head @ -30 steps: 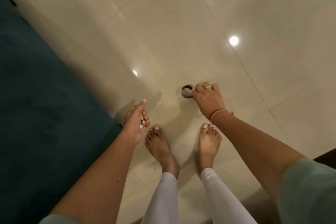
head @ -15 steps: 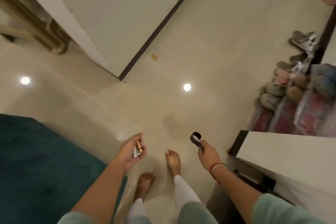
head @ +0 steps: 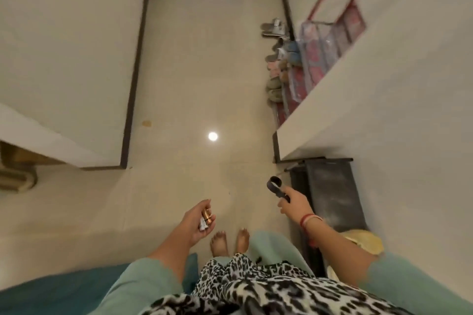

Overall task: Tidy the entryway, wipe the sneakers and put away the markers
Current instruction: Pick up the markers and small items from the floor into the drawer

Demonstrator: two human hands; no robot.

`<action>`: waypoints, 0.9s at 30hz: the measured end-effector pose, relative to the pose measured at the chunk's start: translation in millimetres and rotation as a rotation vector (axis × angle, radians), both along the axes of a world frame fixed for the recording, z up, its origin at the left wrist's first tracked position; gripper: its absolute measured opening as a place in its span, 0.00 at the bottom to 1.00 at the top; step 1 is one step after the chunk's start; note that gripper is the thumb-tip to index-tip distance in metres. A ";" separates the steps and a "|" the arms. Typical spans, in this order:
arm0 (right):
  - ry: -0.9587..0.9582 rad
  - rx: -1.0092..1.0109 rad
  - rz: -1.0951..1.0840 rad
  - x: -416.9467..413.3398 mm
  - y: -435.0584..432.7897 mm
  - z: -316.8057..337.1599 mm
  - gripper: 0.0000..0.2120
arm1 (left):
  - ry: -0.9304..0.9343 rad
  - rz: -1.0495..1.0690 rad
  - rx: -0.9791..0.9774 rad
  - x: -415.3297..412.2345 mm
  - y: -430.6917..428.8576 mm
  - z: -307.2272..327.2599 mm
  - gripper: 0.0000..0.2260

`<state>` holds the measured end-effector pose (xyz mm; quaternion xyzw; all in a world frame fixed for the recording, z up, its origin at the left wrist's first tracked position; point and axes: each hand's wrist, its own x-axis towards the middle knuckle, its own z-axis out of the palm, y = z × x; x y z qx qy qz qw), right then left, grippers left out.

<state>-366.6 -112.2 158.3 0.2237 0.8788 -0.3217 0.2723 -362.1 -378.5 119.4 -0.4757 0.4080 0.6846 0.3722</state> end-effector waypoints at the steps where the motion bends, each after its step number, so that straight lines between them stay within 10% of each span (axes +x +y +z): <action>1: 0.009 -0.015 -0.068 16.3 7.2 4.2 0.09 | -0.002 -0.062 -0.013 2.7 5.5 1.9 0.09; 18: -0.031 -0.158 -1.365 323.6 73.0 -19.3 0.07 | 0.234 -1.203 -0.296 32.8 184.7 20.2 0.08; 27: -0.027 -0.201 -1.686 489.7 30.2 -24.5 0.07 | 0.291 -1.363 -0.220 162.2 242.3 29.0 0.06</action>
